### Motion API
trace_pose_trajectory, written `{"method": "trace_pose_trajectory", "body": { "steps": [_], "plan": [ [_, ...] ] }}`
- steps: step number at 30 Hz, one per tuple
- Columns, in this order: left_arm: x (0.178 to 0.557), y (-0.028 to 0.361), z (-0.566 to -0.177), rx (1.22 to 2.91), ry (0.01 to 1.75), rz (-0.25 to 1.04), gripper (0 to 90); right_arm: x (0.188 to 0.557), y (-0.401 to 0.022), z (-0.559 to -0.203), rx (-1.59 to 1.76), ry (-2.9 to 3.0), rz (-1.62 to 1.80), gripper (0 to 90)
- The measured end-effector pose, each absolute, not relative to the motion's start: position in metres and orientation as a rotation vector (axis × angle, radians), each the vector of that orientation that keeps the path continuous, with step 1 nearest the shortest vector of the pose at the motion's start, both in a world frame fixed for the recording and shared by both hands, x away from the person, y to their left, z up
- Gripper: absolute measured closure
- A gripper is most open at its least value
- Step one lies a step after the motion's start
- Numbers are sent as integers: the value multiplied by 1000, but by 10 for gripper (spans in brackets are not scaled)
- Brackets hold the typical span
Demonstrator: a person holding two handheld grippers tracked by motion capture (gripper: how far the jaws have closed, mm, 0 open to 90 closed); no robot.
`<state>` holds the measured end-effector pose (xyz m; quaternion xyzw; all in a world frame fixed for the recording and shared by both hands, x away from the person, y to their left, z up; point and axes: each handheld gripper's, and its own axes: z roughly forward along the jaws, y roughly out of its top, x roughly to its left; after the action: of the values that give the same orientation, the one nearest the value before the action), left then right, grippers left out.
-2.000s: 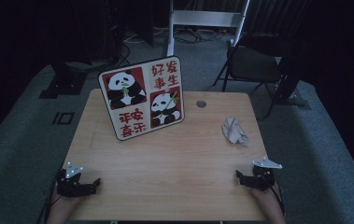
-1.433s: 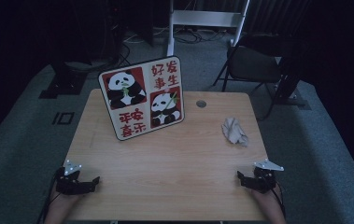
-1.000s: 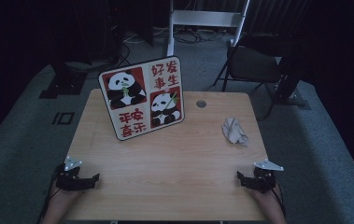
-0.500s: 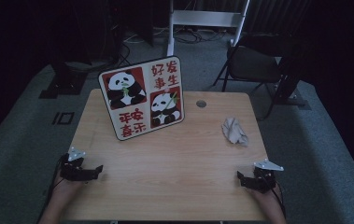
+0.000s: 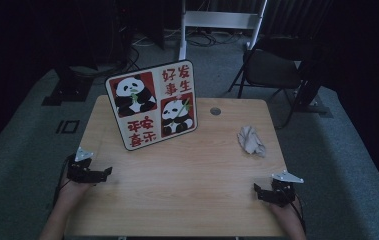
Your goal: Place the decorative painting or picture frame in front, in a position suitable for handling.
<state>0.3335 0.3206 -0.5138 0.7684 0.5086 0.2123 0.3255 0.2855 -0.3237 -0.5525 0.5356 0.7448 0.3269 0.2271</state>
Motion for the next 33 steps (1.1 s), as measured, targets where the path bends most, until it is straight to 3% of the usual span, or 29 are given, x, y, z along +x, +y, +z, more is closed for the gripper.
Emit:
{"method": "trace_pose_trajectory", "body": {
  "steps": [33],
  "plan": [
    [399, 296, -452, 1928, 1182, 608, 31, 285, -324, -553, 1476, 2052, 900, 130]
  ]
}}
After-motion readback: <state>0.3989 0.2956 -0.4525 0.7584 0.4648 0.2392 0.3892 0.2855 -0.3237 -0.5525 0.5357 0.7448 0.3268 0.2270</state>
